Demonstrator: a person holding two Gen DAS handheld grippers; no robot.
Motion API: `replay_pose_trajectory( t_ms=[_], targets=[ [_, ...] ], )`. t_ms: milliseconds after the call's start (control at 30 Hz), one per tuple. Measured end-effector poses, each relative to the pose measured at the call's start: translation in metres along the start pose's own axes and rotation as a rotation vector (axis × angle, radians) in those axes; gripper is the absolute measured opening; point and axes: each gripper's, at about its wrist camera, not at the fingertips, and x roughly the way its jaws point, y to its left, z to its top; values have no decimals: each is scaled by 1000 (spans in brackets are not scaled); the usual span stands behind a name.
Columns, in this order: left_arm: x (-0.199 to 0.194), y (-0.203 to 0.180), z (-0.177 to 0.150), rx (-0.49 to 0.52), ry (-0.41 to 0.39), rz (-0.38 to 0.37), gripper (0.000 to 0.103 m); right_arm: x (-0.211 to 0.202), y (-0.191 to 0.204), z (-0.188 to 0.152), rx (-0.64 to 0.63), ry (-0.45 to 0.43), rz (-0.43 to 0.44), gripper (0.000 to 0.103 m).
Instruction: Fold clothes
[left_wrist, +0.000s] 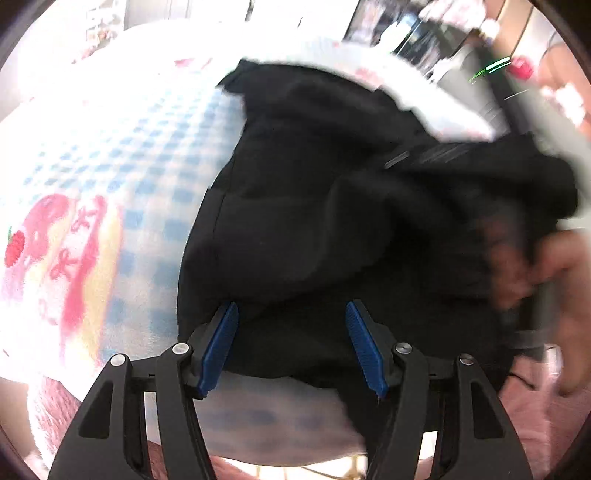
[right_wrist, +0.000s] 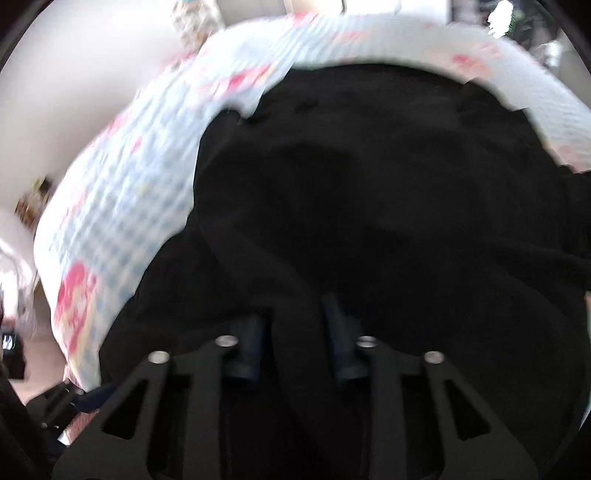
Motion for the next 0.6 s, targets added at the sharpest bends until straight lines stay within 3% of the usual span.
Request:
replay_pose_trajectory(
  t_ms=[100, 167, 300, 367, 467, 600],
  targets=[
    [8, 3, 1, -45, 7, 27, 57, -42, -19, -6, 46, -146, -83, 17],
    [12, 4, 2, -72, 11, 43, 57, -76, -54, -17, 179, -248, -106, 17],
    [13, 1, -3, -53, -8, 35, 57, -102, -128, -61, 452, -257, -28, 25],
    [13, 6, -5, -76, -12, 21, 57, -93, -161, -95, 605, -179, 68, 32],
    [14, 8, -6, -115, -25, 20, 57, -91, -185, -134, 684, -136, 164, 36],
    [14, 1, -7, -111, -15, 47, 56, -127, -168, -140, 560, -189, -8, 36]
  ],
)
